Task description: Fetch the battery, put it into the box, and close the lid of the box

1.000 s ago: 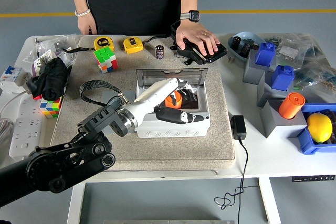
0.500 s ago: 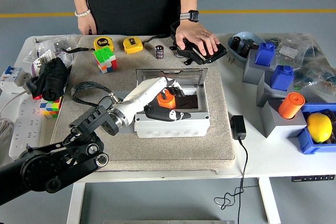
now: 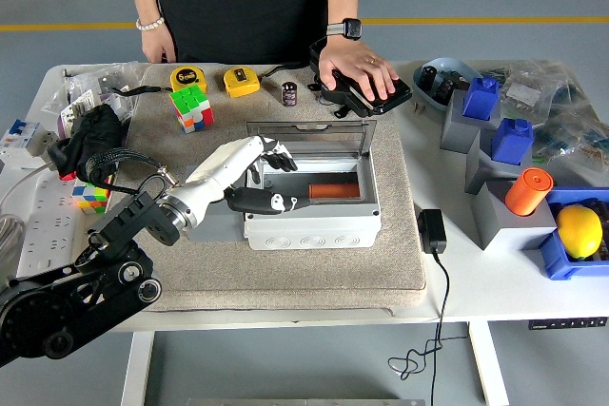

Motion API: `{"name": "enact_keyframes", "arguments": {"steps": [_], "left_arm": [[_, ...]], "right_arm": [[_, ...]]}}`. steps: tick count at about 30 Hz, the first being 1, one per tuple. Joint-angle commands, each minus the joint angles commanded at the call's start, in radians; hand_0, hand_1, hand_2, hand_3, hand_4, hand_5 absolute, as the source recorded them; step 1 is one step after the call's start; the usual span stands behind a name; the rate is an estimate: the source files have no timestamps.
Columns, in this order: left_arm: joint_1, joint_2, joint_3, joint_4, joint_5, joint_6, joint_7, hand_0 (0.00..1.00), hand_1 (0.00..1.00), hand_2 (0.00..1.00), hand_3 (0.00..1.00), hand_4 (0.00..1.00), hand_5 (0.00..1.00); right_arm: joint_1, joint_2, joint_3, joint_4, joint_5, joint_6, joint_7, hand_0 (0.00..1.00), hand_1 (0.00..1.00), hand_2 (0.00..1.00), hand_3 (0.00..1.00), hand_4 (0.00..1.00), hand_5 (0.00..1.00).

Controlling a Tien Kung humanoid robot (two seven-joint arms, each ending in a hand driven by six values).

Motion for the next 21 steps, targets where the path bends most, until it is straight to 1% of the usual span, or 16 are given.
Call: {"name": "enact_keyframes", "arguments": {"steps": [1, 4, 5, 6, 10, 11, 14, 16, 17, 21], "left_arm": [[0.002, 0.0, -0.005, -0.003, -0.003, 0.002, -0.003, 0.278, 0.564, 0.575, 0.533, 0.989, 0.474], [0.011, 0.002, -0.039, -0.032, -0.037, 0.018, -0.036, 0.278, 0.564, 0.575, 0.533, 0.989, 0.474], [0.012, 0.003, -0.048, -0.042, -0.054, 0.023, -0.047, 0.286, 0.538, 0.564, 0.525, 0.988, 0.475], [0.011, 0.003, -0.057, -0.051, -0.066, 0.03, -0.06, 0.286, 0.538, 0.564, 0.525, 0.988, 0.475], [0.003, 0.003, -0.087, -0.085, -0.105, 0.063, -0.105, 0.286, 0.538, 0.564, 0.525, 0.988, 0.475], [-0.001, 0.001, -0.099, -0.095, -0.113, 0.073, -0.118, 0.302, 0.537, 0.559, 0.524, 0.987, 0.474], [-0.017, -0.009, -0.118, -0.107, -0.119, 0.088, -0.132, 0.302, 0.537, 0.559, 0.524, 0.987, 0.474], [-0.029, -0.017, -0.123, -0.107, -0.118, 0.094, -0.135, 0.302, 0.537, 0.559, 0.524, 0.987, 0.474], [-0.042, -0.026, -0.124, -0.099, -0.111, 0.096, -0.133, 0.404, 0.584, 0.578, 0.538, 0.989, 0.477], [-0.087, -0.052, -0.11, -0.057, -0.055, 0.077, -0.094, 0.404, 0.584, 0.578, 0.538, 0.989, 0.477]], "right_arm": [[0.0, 0.0, 0.0, 0.0, 0.0, 0.0, 0.0, 0.605, 0.626, 0.606, 0.546, 0.927, 0.459], [0.001, 0.001, 0.003, 0.001, -0.002, 0.0, 0.0, 0.605, 0.626, 0.606, 0.546, 0.927, 0.459], [0.001, 0.001, 0.004, 0.001, -0.002, 0.0, 0.0, 0.605, 0.626, 0.606, 0.546, 0.927, 0.458], [0.001, 0.0, 0.004, 0.002, -0.003, 0.0, 0.0, 0.605, 0.626, 0.606, 0.546, 0.927, 0.458], [0.0, -0.001, 0.004, 0.001, -0.002, 0.0, 0.0, 0.605, 0.626, 0.606, 0.546, 0.927, 0.458], [0.0, -0.001, 0.004, 0.001, -0.002, 0.0, 0.0, 0.605, 0.627, 0.605, 0.546, 0.927, 0.458], [0.0, -0.001, 0.002, 0.002, -0.001, 0.001, 0.0, 0.605, 0.627, 0.605, 0.546, 0.927, 0.458], [0.0, 0.0, 0.001, 0.002, -0.001, 0.001, 0.0, 0.605, 0.627, 0.605, 0.546, 0.927, 0.458], [0.001, 0.0, 0.0, 0.003, -0.001, 0.001, 0.0, 0.605, 0.626, 0.607, 0.546, 0.927, 0.458], [0.001, 0.0, -0.003, 0.004, 0.001, 0.001, 0.0, 0.605, 0.626, 0.607, 0.546, 0.927, 0.458]]}}
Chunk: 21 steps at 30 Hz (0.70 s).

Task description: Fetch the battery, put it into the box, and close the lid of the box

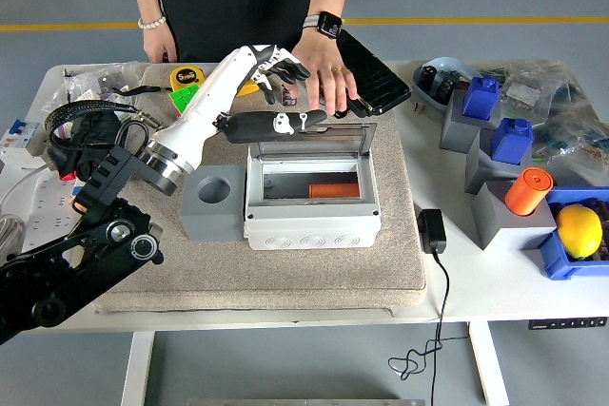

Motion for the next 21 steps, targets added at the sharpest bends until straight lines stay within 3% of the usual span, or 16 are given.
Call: {"name": "enact_keyframes", "arguments": {"steps": [1, 2, 8, 13, 14, 19, 20, 21], "left_arm": [[-0.014, -0.007, 0.007, 0.015, 0.018, -0.011, 0.014, 0.404, 0.584, 0.578, 0.538, 0.989, 0.477], [-0.027, -0.014, 0.016, 0.03, 0.034, -0.02, 0.025, 0.699, 0.684, 0.616, 0.578, 0.991, 0.493], [-0.101, -0.042, 0.079, 0.116, 0.073, -0.084, 0.088, 0.717, 0.7, 0.633, 0.59, 0.994, 0.512], [-0.122, -0.044, 0.113, 0.13, 0.094, -0.127, 0.131, 0.717, 0.7, 0.633, 0.59, 0.994, 0.512], [-0.124, -0.043, 0.118, 0.127, 0.105, -0.135, 0.141, 0.424, 0.608, 0.615, 0.562, 0.995, 0.508], [-0.12, -0.027, 0.119, 0.086, 0.131, -0.186, 0.202, 0.424, 0.608, 0.615, 0.562, 0.995, 0.508], [-0.117, -0.022, 0.118, 0.076, 0.132, -0.2, 0.215, 0.23, 0.502, 0.551, 0.508, 0.998, 0.524], [-0.115, -0.02, 0.117, 0.071, 0.133, -0.205, 0.22, 0.23, 0.502, 0.551, 0.508, 0.998, 0.524]], "right_arm": [[0.001, 0.0, 0.0, 0.0, 0.0, 0.0, 0.0, 0.605, 0.626, 0.607, 0.546, 0.927, 0.458], [0.001, -0.001, 0.0, 0.001, 0.001, 0.0, 0.0, 0.606, 0.626, 0.607, 0.546, 0.927, 0.459], [0.003, -0.002, 0.002, 0.002, 0.002, 0.0, 0.0, 0.605, 0.626, 0.606, 0.546, 0.926, 0.457], [0.003, -0.003, 0.003, 0.004, 0.001, 0.0, 0.0, 0.605, 0.626, 0.606, 0.546, 0.926, 0.457], [0.003, -0.004, 0.003, 0.004, 0.001, 0.0, 0.0, 0.605, 0.626, 0.606, 0.546, 0.926, 0.457], [0.001, -0.004, 0.006, 0.005, 0.0, -0.001, 0.001, 0.605, 0.626, 0.606, 0.546, 0.926, 0.457], [0.001, -0.004, 0.006, 0.005, 0.0, -0.001, 0.001, 0.605, 0.626, 0.606, 0.546, 0.926, 0.456], [0.001, -0.004, 0.005, 0.005, 0.0, -0.001, 0.001, 0.605, 0.626, 0.606, 0.546, 0.926, 0.456]]}}
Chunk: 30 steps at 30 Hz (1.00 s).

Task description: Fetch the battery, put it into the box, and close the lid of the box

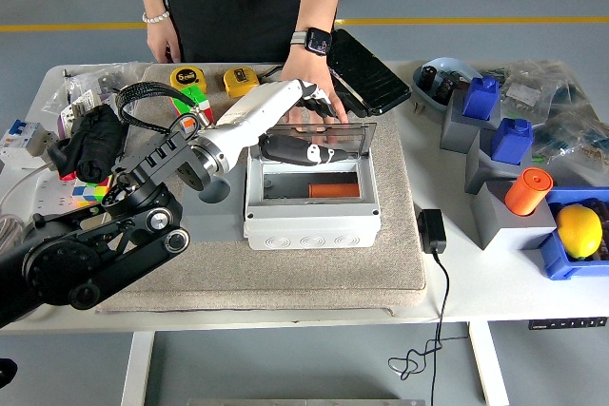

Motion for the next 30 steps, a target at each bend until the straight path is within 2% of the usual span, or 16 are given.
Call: {"name": "enact_keyframes", "arguments": {"steps": [4, 5, 11, 12, 15, 18, 23, 24, 29, 30], "left_arm": [[0.016, 0.013, -0.009, -0.035, -0.019, -0.011, 0.009, 0.23, 0.502, 0.551, 0.508, 0.998, 0.524], [0.024, 0.019, -0.014, -0.052, -0.03, -0.015, 0.013, 0.174, 0.401, 0.458, 0.451, 0.998, 0.537], [0.046, 0.033, -0.023, -0.098, -0.08, -0.029, 0.024, 0.174, 0.401, 0.458, 0.451, 0.998, 0.537], [0.05, 0.033, -0.021, -0.1, -0.088, -0.031, 0.024, 0.17, 0.376, 0.431, 0.439, 0.998, 0.569], [0.065, 0.033, -0.012, -0.093, -0.125, -0.031, 0.019, 0.17, 0.376, 0.431, 0.439, 0.998, 0.569], [0.085, 0.022, 0.006, -0.058, -0.183, -0.016, -0.003, 0.18, 0.388, 0.447, 0.444, 0.998, 0.571], [0.104, 0.016, 0.024, -0.031, -0.229, -0.009, -0.016, 0.18, 0.388, 0.447, 0.444, 0.998, 0.571], [0.108, 0.016, 0.025, -0.032, -0.233, -0.008, -0.018, 0.198, 0.42, 0.475, 0.459, 0.998, 0.57], [0.129, 0.024, -0.011, -0.067, -0.284, 0.027, -0.055, 0.198, 0.42, 0.475, 0.459, 0.998, 0.57], [0.139, 0.027, -0.033, -0.08, -0.312, 0.049, -0.081, 0.229, 0.495, 0.508, 0.503, 0.998, 0.565]], "right_arm": [[0.001, 0.0, 0.002, 0.0, -0.001, 0.0, 0.0, 0.605, 0.626, 0.606, 0.546, 0.926, 0.456], [0.0, 0.0, 0.003, 0.0, -0.002, 0.0, 0.0, 0.605, 0.626, 0.605, 0.546, 0.925, 0.455], [0.0, 0.0, 0.003, 0.0, -0.002, 0.0, 0.0, 0.605, 0.626, 0.605, 0.546, 0.925, 0.455], [0.0, 0.0, 0.003, 0.0, -0.003, 0.0, 0.0, 0.605, 0.626, 0.606, 0.546, 0.925, 0.455], [-0.001, 0.0, 0.001, 0.0, -0.004, 0.0, 0.0, 0.605, 0.626, 0.606, 0.546, 0.925, 0.455], [-0.001, 0.0, 0.0, 0.0, -0.003, 0.001, 0.0, 0.605, 0.625, 0.606, 0.546, 0.925, 0.454], [-0.001, 0.0, 0.001, 0.001, -0.005, 0.001, -0.001, 0.605, 0.625, 0.606, 0.546, 0.925, 0.454], [-0.002, 0.001, 0.009, 0.005, -0.005, 0.001, 0.0, 0.605, 0.625, 0.606, 0.545, 0.925, 0.454], [0.002, 0.002, 0.017, 0.012, -0.011, 0.001, 0.001, 0.605, 0.625, 0.606, 0.545, 0.925, 0.454], [0.003, 0.002, 0.015, 0.012, -0.01, 0.001, 0.001, 0.605, 0.625, 0.606, 0.545, 0.925, 0.454]]}}
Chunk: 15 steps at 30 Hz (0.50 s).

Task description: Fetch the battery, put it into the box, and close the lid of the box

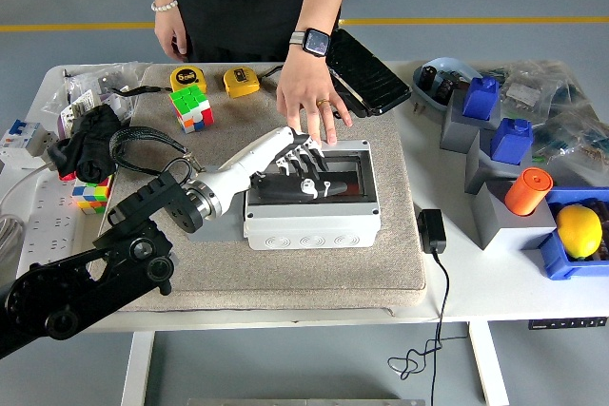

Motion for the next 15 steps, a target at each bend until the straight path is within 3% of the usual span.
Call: {"name": "enact_keyframes", "arguments": {"steps": [5, 6, 11, 12, 15], "left_arm": [[0.043, 0.005, -0.09, -0.027, -0.108, 0.067, -0.104, 0.229, 0.495, 0.508, 0.503, 0.998, 0.565], [0.055, 0.006, -0.114, -0.028, -0.126, 0.078, -0.125, 0.302, 0.535, 0.535, 0.533, 0.998, 0.555], [0.116, 0.0, -0.228, -0.002, -0.142, 0.092, -0.158, 0.302, 0.535, 0.535, 0.533, 0.998, 0.555], [0.13, -0.004, -0.259, 0.016, -0.135, 0.092, -0.158, 0.631, 0.641, 0.609, 0.593, 0.996, 0.554], [0.161, -0.009, -0.337, 0.059, -0.105, 0.093, -0.151, 0.631, 0.641, 0.609, 0.593, 0.996, 0.554]], "right_arm": [[-0.003, 0.0, -0.019, -0.01, 0.015, 0.0, 0.0, 0.605, 0.625, 0.606, 0.545, 0.925, 0.454], [-0.004, 0.001, -0.026, -0.015, 0.021, 0.0, 0.0, 0.605, 0.625, 0.606, 0.545, 0.925, 0.454], [-0.005, 0.0, -0.059, -0.038, 0.051, -0.001, -0.001, 0.605, 0.625, 0.606, 0.545, 0.925, 0.454], [-0.005, 0.0, -0.066, -0.044, 0.059, -0.001, 0.0, 0.605, 0.625, 0.606, 0.545, 0.925, 0.455], [-0.007, 0.0, -0.074, -0.055, 0.074, -0.002, 0.0, 0.605, 0.625, 0.606, 0.545, 0.925, 0.455]]}}
